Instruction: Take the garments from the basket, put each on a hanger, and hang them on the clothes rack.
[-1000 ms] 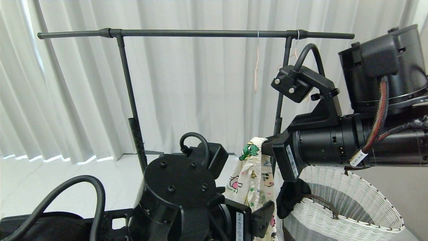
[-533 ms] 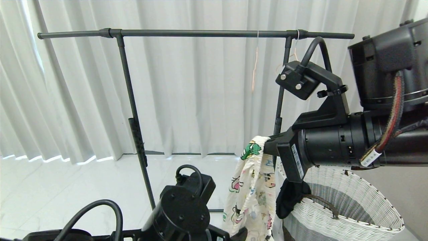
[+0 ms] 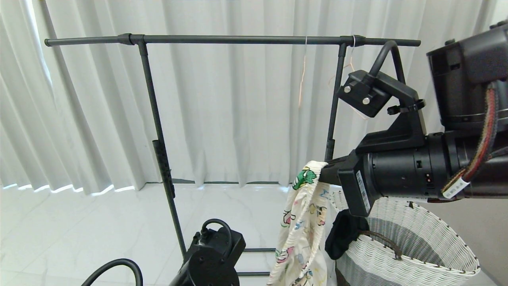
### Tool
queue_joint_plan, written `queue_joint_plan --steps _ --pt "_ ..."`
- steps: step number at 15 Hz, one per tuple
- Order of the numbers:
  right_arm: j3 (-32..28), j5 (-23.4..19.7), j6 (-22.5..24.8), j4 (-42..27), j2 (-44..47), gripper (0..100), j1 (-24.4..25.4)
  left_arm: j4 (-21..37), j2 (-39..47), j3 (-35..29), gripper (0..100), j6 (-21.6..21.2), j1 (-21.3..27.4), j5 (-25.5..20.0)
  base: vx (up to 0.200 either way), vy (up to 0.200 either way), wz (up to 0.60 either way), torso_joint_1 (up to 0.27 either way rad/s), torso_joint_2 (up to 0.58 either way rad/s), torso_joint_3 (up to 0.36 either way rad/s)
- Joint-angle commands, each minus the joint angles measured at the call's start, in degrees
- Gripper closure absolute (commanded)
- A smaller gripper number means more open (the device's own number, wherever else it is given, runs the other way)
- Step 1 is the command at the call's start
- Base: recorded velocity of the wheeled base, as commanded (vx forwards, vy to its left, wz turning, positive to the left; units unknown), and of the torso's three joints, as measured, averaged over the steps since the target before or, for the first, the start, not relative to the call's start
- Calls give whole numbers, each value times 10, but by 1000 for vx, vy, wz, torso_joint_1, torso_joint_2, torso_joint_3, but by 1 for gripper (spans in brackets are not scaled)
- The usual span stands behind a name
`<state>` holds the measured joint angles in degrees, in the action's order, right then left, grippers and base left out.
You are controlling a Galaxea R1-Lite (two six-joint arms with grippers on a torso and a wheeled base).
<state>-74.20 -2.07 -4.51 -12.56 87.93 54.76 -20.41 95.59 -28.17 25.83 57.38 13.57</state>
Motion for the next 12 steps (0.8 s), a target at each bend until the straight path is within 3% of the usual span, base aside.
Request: queue_joint_plan --steps 1,3,6,9,10,11,12 --pt "16 1 -1 0 -10 100 -4 0 -14 2 100 0 0 1 0 0 0 0 0 0" --pt "56 18 -11 -2 -29 100 -7 0 -15 2 100 -1 0 15 0 0 0 0 0 0" --pt "147 46 -54 -33 -87 100 -24 0 -40 0 100 -3 2 88 0 0 0 0 0 0" --pt "187 47 -94 -73 -144 100 -24 32 -108 -70 100 -8 -6 52 0 0 0 0 0 0" --pt "188 48 -97 -83 -156 100 -24 92 -125 -115 100 -10 -13 48 0 0 0 0 0 0" --pt "187 48 -97 -92 -167 100 -24 189 -146 -179 100 -10 -15 41 0 0 0 0 0 0" --pt "173 51 -97 -98 -174 100 -24 310 -168 -267 100 -10 -22 3 0 0 0 0 0 0"
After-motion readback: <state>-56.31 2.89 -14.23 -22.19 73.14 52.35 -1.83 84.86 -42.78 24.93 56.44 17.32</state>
